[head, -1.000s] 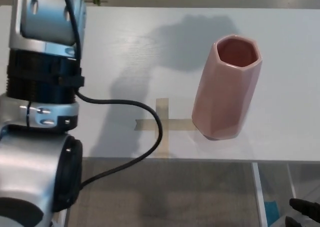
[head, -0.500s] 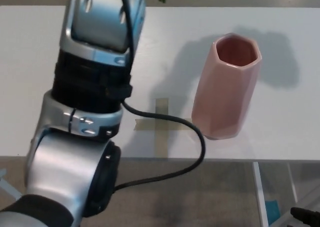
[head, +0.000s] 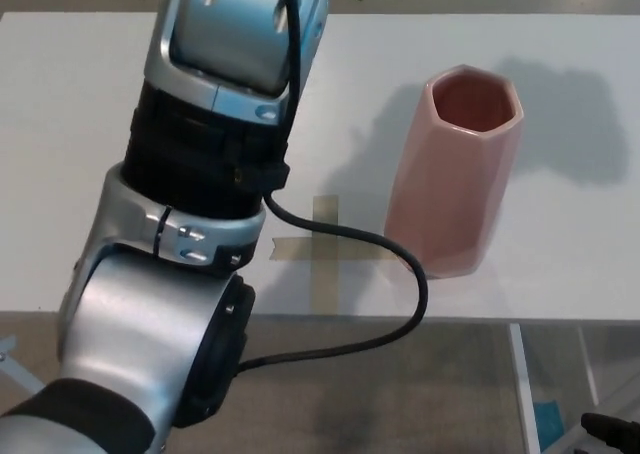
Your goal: Use the left hand to pick up the rose and then lift and insert it into the pink vase.
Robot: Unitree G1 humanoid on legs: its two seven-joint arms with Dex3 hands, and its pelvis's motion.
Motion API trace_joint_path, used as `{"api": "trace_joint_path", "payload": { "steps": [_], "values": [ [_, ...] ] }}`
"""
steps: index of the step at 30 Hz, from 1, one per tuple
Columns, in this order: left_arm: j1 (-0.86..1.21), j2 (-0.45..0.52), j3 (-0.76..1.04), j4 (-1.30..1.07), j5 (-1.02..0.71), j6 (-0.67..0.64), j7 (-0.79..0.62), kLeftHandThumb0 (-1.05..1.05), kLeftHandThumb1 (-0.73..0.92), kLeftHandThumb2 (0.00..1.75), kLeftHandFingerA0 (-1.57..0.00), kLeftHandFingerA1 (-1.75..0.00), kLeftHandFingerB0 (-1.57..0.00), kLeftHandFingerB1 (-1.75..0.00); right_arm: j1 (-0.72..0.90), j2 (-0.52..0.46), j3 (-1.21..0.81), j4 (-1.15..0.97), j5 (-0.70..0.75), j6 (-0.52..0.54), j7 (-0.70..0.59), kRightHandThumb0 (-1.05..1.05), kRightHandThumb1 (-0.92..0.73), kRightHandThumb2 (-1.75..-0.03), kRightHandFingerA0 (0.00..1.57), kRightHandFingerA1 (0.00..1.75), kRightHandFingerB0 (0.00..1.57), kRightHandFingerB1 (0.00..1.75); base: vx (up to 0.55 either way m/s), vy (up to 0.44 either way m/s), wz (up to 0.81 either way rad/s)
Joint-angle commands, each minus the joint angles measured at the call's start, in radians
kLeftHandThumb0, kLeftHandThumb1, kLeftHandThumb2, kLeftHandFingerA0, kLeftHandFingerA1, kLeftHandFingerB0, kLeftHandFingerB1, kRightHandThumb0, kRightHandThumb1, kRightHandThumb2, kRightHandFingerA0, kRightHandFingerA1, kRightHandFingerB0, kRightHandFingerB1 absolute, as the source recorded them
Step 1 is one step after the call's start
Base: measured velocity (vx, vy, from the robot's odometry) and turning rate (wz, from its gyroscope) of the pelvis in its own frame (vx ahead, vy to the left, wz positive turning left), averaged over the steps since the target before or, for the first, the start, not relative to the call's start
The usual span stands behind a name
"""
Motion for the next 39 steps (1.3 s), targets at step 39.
{"api": "trace_joint_path", "payload": {
  "steps": [39],
  "values": [
    [-0.047, -0.169, 0.196, -0.103, -0.384, 0.323, 0.122, -0.21, 0.80, 0.63, -1.03, -1.49, -0.80, -0.87, -0.004, -0.003, 0.007, -0.004, 0.013, 0.015, 0.008, -0.20, -0.60, -0.57, 0.62, 0.51, 0.59, 0.49, 0.00, 0.000, 0.00]
  ]
}}
